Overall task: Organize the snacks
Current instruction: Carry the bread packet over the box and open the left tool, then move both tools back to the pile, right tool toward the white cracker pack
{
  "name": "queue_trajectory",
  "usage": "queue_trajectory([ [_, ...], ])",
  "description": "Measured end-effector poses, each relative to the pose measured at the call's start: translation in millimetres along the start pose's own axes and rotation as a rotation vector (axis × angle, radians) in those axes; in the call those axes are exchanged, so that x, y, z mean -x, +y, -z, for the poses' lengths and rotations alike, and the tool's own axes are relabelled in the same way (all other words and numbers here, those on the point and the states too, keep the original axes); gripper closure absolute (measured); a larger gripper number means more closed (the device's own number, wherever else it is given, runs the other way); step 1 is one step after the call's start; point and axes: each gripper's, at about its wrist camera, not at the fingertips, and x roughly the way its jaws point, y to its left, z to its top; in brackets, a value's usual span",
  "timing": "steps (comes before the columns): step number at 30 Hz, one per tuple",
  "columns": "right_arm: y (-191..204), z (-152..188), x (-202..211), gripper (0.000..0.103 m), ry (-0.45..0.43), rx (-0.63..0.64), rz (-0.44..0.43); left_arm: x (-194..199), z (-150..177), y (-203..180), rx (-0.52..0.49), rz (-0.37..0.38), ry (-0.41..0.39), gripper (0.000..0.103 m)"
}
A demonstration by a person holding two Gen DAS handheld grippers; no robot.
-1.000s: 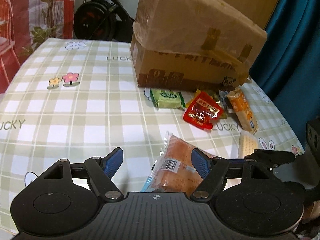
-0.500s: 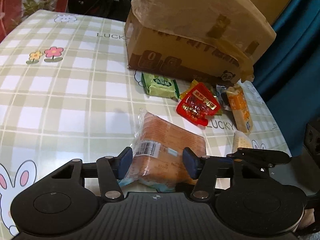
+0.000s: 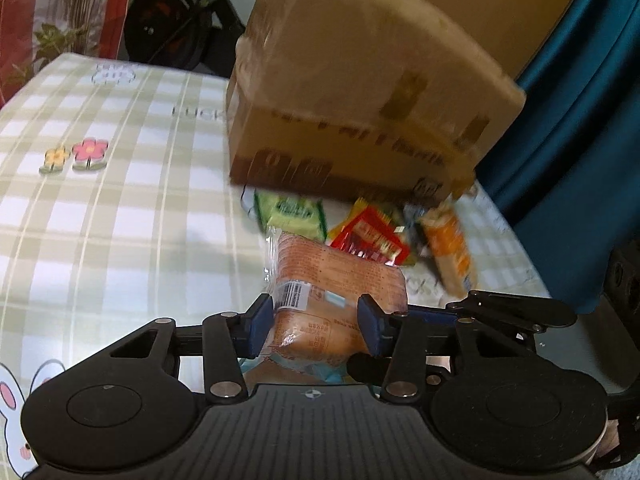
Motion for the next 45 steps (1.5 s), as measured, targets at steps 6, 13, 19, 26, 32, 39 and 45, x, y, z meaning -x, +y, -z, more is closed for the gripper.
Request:
queue_trajectory([
  [6,0.5,-34.4,25.6,0.056,-0.082,0.09,0.012,28.6,-34.6,-21.7,-0.034,0.015,-0.118,0.054],
  [13,-9.3,-119.3,76.3,0.056,-0.26,0.21,0.047,65.3,-109.6,-61.9,-0.137,0.034,-0.314,0.053],
  [19,-35.7,-185.6,81.3,0.056,-0.343,0.277,0.114,46.4,-175.2,-83.9,-0.171,0.024,-0.366,0.053],
  [26,-80.6,-218.4,48.7,0.056,-0.322,0.242,0.169,-4.3,-206.5,-89.2,-0.117,-0.002,-0.339,0.051],
  [32,-107.5,-217.1,25.7,0.052,-0.281,0.167,0.215,-25.1,-216.0,-82.4,-0.086,-0.031,-0.317,0.049],
  [39,-117.0,-193.7,46.8,0.047,-0.296,0.145,0.213,4.5,-196.3,-80.1,-0.135,-0.099,-0.351,0.048],
  [45,-100.8,-165.0,75.9,0.047,-0.296,0.208,0.17,32.3,-164.9,-83.5,-0.143,-0.162,-0.387,0.048],
])
